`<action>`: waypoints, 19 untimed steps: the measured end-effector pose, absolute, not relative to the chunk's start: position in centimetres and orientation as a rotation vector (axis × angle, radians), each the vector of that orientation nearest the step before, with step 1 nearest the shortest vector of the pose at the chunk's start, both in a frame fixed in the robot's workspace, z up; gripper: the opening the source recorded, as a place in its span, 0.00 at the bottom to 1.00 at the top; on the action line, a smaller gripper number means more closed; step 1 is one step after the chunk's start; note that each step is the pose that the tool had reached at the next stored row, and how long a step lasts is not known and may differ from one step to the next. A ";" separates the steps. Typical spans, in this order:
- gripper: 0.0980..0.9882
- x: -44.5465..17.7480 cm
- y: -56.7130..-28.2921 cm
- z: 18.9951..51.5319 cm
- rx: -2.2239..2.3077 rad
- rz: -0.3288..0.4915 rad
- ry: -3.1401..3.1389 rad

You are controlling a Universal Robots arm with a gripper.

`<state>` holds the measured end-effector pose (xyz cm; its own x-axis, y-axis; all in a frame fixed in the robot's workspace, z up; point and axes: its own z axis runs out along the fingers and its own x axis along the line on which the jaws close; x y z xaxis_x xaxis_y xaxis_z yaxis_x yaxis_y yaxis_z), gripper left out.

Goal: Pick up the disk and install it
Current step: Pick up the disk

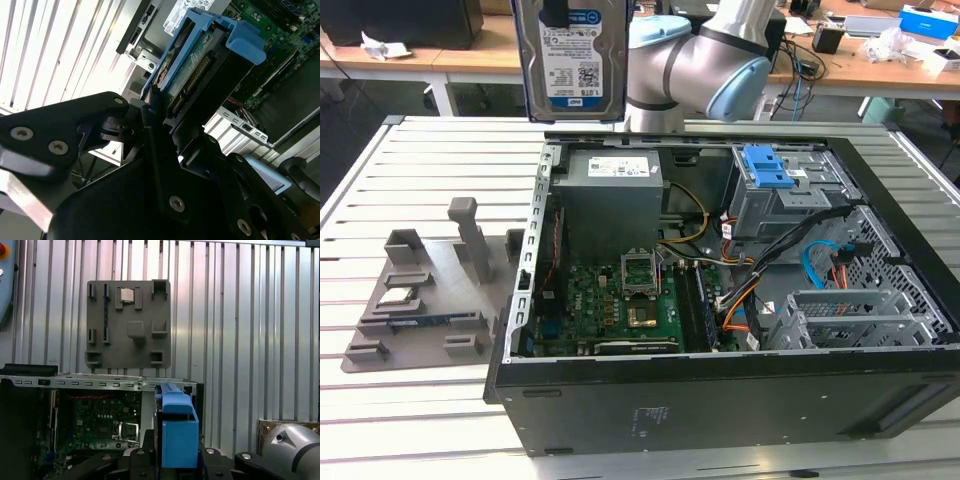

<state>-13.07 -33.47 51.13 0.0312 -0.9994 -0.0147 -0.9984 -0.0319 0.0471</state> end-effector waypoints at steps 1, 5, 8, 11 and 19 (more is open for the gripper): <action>0.30 -12.8 -33.5 51.1 2.239 -0.068 -2.169; 0.30 -12.0 -33.5 51.1 2.239 -0.068 -2.169; 0.30 -11.5 -33.5 51.1 2.239 -0.068 -2.169; 0.30 -10.7 -33.5 51.1 2.239 -0.068 -2.169; 0.30 -7.8 -33.5 51.1 2.239 -0.067 -2.169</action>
<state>-7.79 -33.47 51.13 0.0313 -0.9994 -0.0147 -0.9984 -0.0319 0.0470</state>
